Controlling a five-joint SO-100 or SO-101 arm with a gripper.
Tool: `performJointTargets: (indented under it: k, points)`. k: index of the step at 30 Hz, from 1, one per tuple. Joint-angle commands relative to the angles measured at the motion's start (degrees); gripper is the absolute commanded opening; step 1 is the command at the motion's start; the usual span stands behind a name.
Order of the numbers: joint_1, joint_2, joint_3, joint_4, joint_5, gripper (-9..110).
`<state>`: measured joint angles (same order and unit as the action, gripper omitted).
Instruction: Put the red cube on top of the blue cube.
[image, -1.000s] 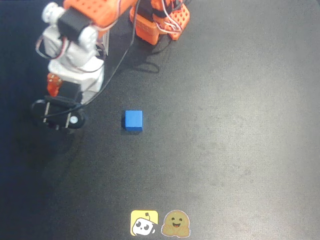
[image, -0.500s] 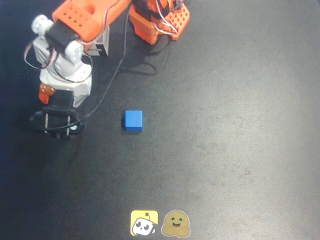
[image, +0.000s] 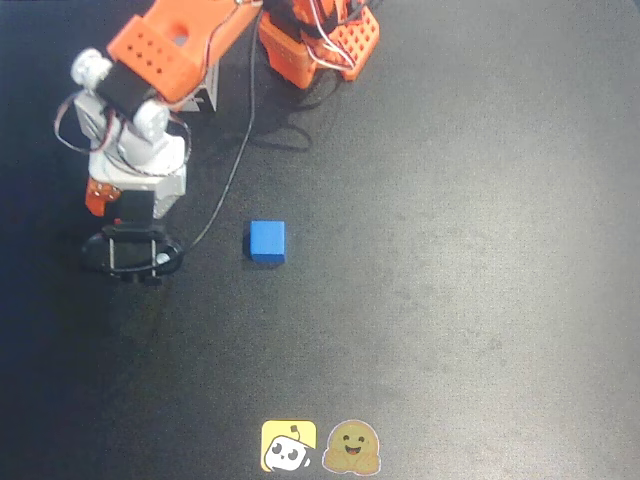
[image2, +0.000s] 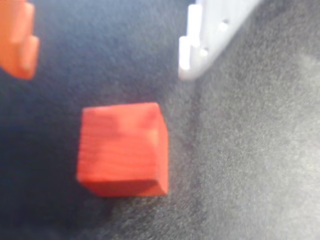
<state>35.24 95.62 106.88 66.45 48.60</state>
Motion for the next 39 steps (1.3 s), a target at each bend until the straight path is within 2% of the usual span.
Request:
performJointTargets:
  k: [1, 11, 39]
  points:
    - [0.6, 0.0, 0.2, -1.8, -0.7, 22]
    - [1.6, -3.9, 1.1, -6.2, -3.3, 22]
    - [1.2, -11.5, 3.2, -13.9, -1.9, 19]
